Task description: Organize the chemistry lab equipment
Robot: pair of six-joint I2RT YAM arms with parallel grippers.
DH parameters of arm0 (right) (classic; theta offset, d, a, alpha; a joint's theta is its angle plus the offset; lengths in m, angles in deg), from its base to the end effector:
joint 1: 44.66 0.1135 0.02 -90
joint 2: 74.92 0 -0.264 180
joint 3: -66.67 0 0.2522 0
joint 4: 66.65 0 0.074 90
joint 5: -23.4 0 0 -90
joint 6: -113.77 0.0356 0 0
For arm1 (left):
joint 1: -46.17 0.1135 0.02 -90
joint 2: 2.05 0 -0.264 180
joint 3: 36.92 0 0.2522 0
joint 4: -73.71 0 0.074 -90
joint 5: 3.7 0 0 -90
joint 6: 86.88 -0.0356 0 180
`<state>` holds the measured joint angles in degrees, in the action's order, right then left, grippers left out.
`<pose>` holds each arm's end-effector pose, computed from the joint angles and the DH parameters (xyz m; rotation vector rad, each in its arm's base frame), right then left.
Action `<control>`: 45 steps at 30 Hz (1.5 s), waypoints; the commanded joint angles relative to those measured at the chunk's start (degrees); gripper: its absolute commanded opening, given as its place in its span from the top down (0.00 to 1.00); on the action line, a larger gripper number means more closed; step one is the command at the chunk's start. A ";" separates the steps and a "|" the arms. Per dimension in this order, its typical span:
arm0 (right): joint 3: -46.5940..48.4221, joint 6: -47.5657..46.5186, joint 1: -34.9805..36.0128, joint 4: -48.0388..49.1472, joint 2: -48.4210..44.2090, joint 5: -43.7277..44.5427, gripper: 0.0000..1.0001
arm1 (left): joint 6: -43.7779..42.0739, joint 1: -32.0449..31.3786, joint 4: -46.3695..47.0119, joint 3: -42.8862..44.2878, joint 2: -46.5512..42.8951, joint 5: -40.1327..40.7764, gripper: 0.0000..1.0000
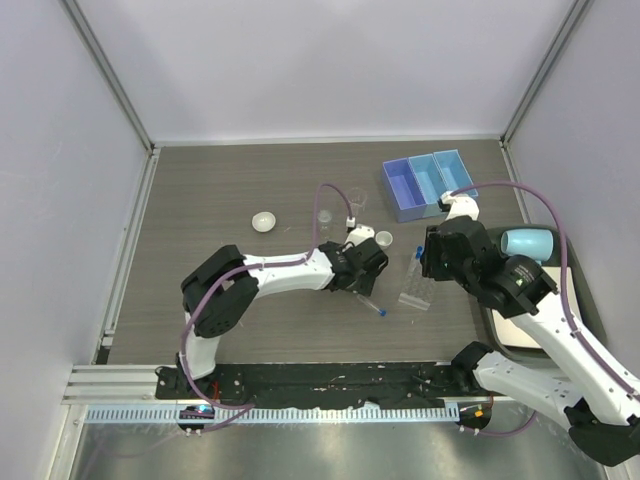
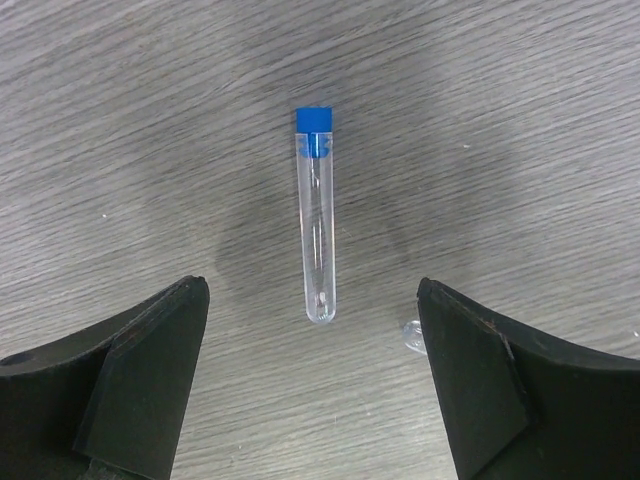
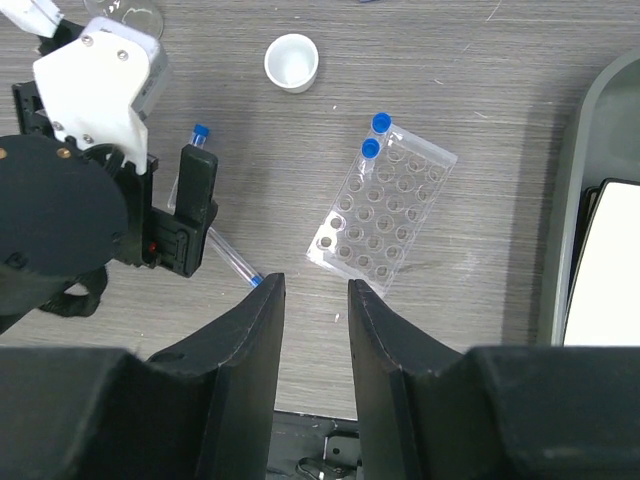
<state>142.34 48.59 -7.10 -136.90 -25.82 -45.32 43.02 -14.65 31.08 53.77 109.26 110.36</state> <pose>0.1270 0.0813 0.3518 -0.0704 2.2726 0.1378 0.2077 -0.3421 0.1755 0.3326 2.5064 -0.1191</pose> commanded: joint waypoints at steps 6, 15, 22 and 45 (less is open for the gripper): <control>0.41 0.76 0.32 -0.55 -1.90 -0.89 0.63 | 0.09 1.05 2.14 1.65 1.98 1.96 0.23; 0.14 1.20 0.32 -0.02 -1.20 -1.41 0.64 | -0.52 1.31 3.02 -1.25 1.90 1.88 0.52; 0.23 1.72 0.41 0.24 -0.59 -2.03 0.65 | -0.70 1.32 3.64 -3.36 0.84 1.35 0.69; -7.06 -1.00 0.50 4.19 -4.53 -31.54 0.65 | -12.74 1.40 0.57 -16.63 -25.25 -19.72 0.88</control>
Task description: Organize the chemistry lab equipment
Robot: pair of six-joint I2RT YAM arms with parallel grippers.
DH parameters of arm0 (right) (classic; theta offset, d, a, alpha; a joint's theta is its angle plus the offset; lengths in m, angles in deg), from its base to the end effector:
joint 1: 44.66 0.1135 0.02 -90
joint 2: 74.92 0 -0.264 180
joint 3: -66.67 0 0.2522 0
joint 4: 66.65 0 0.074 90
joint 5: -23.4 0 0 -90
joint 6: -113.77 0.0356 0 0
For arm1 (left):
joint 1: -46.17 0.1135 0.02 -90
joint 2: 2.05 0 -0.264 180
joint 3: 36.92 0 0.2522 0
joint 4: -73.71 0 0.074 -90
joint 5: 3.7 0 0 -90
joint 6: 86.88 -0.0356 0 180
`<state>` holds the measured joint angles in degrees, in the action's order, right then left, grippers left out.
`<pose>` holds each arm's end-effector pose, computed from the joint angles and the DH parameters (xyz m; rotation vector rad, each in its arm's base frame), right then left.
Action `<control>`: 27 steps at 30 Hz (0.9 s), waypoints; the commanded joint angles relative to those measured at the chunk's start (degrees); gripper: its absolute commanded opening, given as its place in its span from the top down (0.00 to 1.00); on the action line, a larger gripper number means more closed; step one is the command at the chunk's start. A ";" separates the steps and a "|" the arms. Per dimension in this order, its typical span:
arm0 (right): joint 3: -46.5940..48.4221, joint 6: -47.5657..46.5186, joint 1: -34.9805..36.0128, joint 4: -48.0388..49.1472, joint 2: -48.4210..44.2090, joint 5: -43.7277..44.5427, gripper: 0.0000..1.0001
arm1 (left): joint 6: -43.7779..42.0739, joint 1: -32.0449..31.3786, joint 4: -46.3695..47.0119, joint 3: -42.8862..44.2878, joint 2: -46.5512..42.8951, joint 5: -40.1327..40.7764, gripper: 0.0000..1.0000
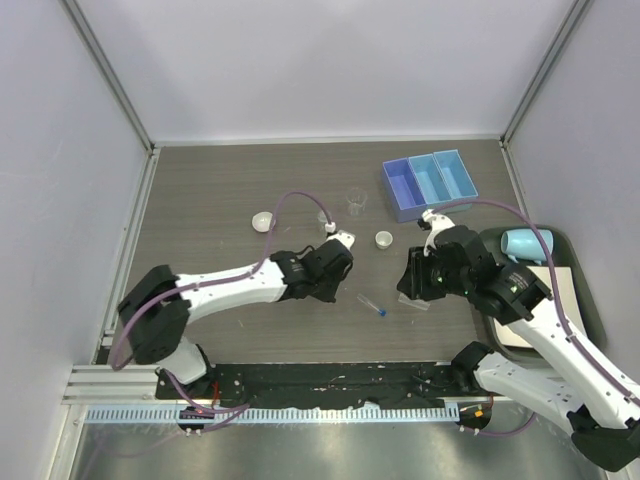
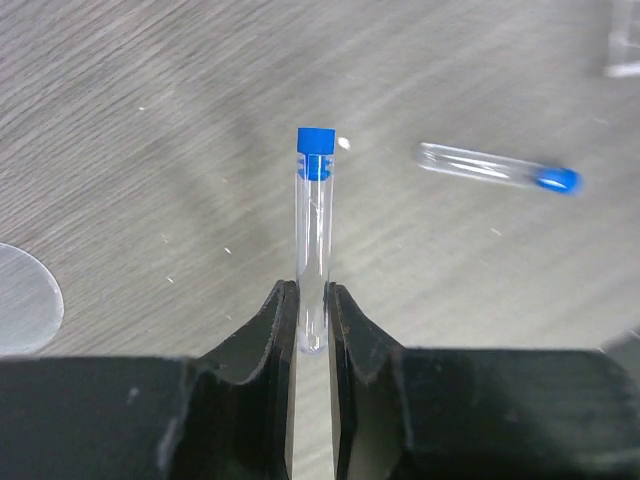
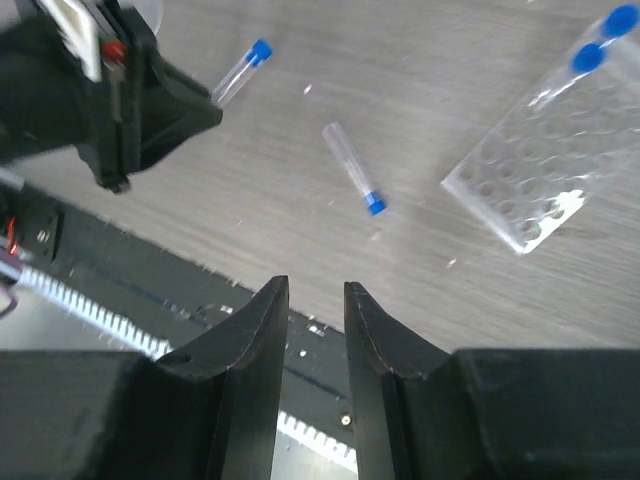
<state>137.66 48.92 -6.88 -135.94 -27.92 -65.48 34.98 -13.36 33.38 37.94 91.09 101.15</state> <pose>0.1170 0.0898 0.3312 -0.2565 2.4064 0.4992 0.1754 -0.2801 0.2055 0.5220 2.5124 -0.2822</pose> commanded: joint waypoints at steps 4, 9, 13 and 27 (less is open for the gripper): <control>-5.11 -1.42 0.28 4.46 -4.54 -20.78 0.64 | -6.63 0.03 -1.74 -3.44 -12.63 -20.28 0.89; -7.31 -0.54 0.36 5.95 -7.36 -26.60 0.57 | -7.33 0.03 -0.16 -7.66 -19.56 -30.91 0.89; -10.20 1.04 0.36 9.54 -9.12 -32.05 0.50 | -6.37 -0.06 3.35 -11.08 -24.57 -37.52 0.87; -18.82 12.29 0.80 23.70 -12.81 -39.88 0.48 | 0.84 -0.06 14.96 -18.39 -36.71 -51.59 0.84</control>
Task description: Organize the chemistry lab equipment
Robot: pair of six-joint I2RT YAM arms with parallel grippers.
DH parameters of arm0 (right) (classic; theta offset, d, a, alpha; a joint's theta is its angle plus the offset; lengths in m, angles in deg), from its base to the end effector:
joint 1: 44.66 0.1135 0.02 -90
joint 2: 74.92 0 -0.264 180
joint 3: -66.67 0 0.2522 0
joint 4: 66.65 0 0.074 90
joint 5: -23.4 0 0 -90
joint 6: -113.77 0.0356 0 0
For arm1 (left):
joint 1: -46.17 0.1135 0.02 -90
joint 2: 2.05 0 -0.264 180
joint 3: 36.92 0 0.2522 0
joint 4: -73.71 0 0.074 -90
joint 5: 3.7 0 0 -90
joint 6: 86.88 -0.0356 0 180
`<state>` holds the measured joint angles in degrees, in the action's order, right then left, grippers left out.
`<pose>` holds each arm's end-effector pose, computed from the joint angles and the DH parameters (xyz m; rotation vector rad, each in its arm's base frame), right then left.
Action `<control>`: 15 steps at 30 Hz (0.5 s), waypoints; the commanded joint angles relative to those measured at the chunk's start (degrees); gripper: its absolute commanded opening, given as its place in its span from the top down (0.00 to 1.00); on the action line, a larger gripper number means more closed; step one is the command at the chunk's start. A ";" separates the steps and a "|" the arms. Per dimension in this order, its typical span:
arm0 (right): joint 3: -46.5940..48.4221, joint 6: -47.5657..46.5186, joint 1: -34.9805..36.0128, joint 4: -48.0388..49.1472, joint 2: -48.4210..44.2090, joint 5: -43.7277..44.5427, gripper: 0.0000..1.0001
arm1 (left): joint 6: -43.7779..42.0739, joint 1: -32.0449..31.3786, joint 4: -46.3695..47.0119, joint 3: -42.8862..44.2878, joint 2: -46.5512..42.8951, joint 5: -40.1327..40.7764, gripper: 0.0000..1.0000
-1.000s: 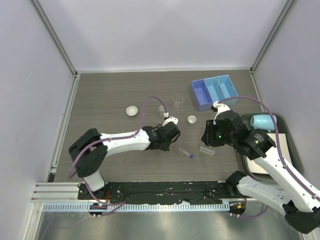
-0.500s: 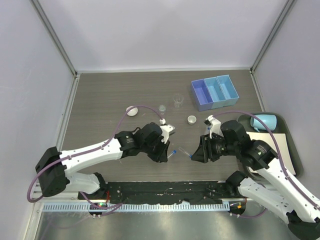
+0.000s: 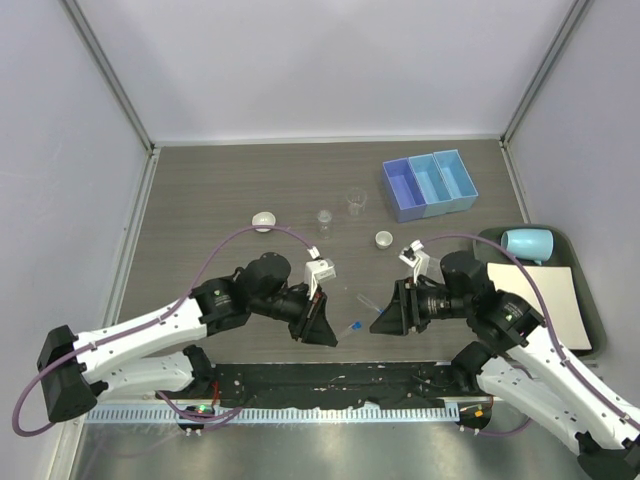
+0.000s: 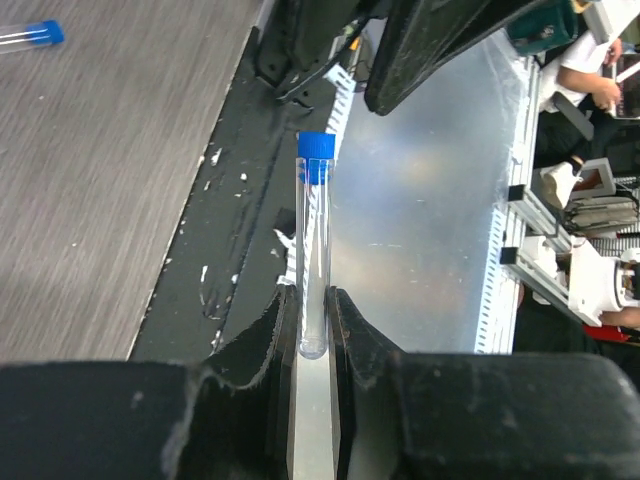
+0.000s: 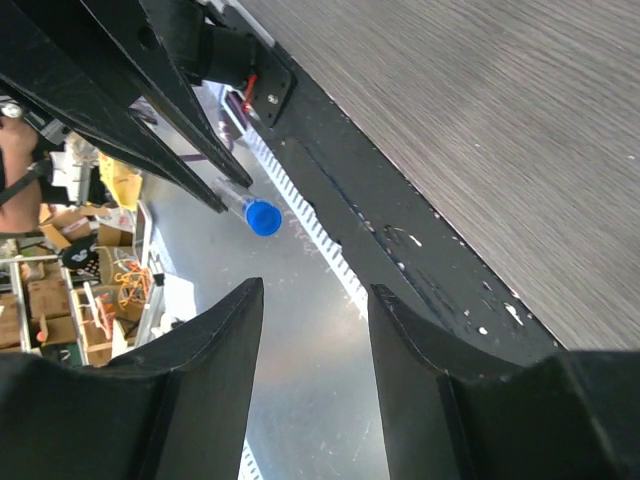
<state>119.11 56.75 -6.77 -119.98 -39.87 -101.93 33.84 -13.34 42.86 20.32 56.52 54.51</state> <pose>0.0884 0.0948 0.2800 -0.4878 2.3589 1.3202 0.0968 -0.2014 0.2774 0.9653 2.2380 -1.4259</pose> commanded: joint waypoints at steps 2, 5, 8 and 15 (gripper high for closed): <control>-0.53 6.30 1.22 10.12 -0.68 -3.69 0.48 | 2.15 -0.08 5.83 -0.86 -2.23 -5.73 0.84; -0.62 7.98 1.92 12.32 -0.33 -3.34 0.48 | 2.15 -0.08 6.01 -1.03 -2.05 -5.83 0.84; -0.36 8.86 3.24 13.29 0.46 -2.38 0.48 | 2.33 -0.17 6.45 -1.12 -1.79 -6.26 0.84; -0.36 10.36 7.02 15.66 1.25 0.26 0.51 | 2.15 -0.08 6.27 -0.95 -2.23 -6.18 0.84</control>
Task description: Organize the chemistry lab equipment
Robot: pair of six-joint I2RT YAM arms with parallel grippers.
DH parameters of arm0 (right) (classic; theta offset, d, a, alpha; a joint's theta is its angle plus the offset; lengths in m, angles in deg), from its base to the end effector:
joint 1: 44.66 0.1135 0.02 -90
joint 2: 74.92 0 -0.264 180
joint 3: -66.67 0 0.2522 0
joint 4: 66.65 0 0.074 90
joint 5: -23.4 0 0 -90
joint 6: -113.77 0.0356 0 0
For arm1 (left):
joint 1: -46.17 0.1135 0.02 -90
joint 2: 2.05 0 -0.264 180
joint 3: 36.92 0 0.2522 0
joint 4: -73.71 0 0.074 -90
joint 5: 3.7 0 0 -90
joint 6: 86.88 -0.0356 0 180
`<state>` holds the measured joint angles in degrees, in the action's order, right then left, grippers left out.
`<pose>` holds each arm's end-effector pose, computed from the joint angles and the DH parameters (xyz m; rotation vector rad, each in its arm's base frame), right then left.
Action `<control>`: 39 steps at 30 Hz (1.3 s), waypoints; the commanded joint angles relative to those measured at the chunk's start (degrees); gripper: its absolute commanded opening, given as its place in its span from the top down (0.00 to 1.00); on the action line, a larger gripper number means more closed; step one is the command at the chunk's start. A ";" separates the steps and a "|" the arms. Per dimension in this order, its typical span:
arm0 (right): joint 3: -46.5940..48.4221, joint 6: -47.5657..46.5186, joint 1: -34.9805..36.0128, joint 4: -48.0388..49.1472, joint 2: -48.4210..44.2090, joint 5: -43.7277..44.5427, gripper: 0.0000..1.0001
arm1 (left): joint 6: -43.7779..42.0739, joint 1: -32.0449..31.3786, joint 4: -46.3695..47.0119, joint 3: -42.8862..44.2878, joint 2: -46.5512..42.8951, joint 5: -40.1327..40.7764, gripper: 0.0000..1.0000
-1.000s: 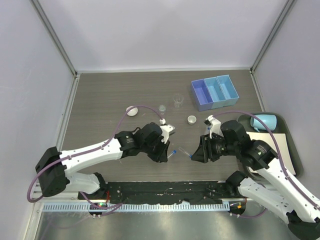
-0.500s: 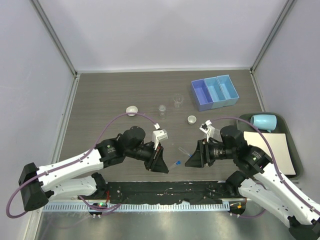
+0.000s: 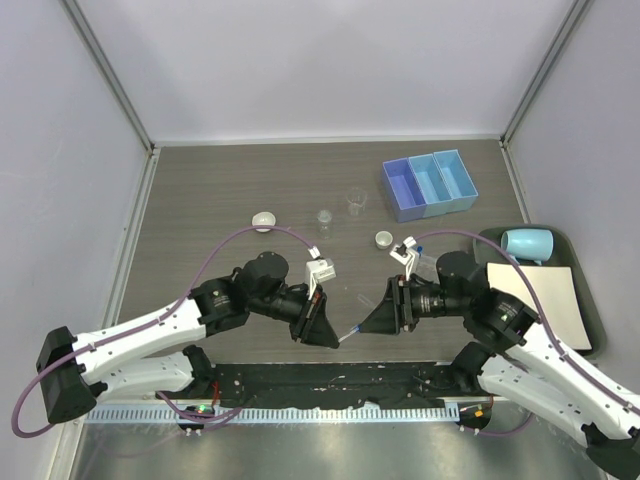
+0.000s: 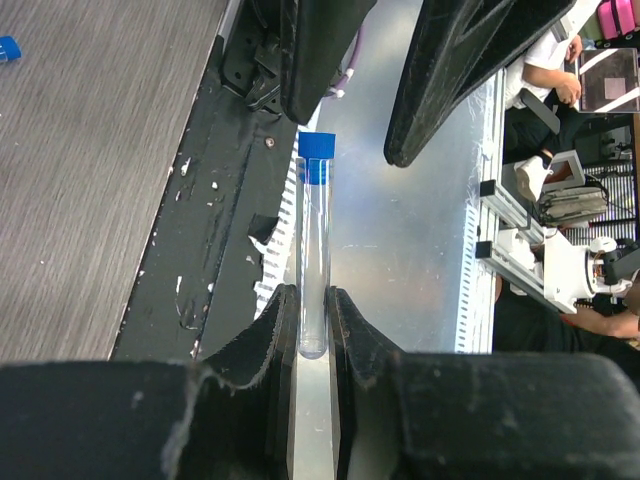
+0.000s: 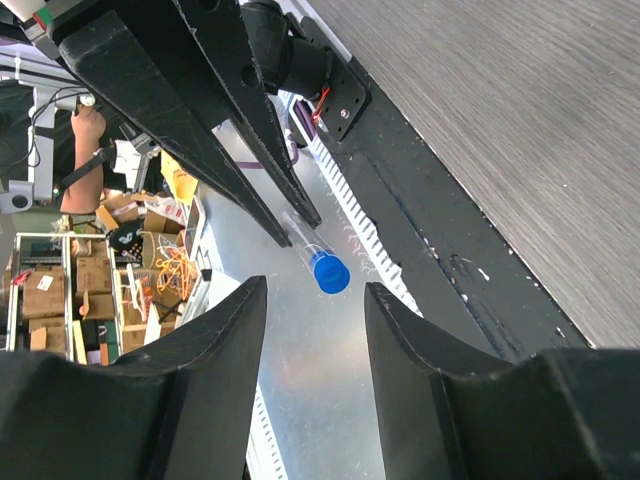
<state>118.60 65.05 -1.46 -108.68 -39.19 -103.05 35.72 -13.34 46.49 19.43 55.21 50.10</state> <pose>0.0878 0.1114 0.2933 -0.5032 2.2471 1.5002 0.0935 -0.2002 0.2831 0.9928 2.1747 -1.5444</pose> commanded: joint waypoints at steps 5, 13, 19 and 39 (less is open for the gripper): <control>0.32 2.40 4.69 5.24 1.54 3.31 0.56 | 0.27 -0.17 2.64 -0.05 -1.18 -1.94 0.85; 1.29 1.88 6.63 4.98 2.16 6.03 0.69 | 0.45 -0.17 2.73 -0.14 -1.88 -2.03 0.86; 2.43 1.35 6.72 4.19 2.33 6.83 0.76 | 0.53 -0.17 2.82 -0.22 -2.06 -2.46 0.87; 17.63 -6.38 6.72 -20.67 5.75 31.12 0.94 | -0.87 -0.17 -21.24 11.89 -1.88 31.78 0.47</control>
<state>129.71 62.04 5.09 -120.60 -35.41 -85.26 35.55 -13.45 36.07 24.76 54.44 64.37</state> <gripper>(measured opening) 0.227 0.549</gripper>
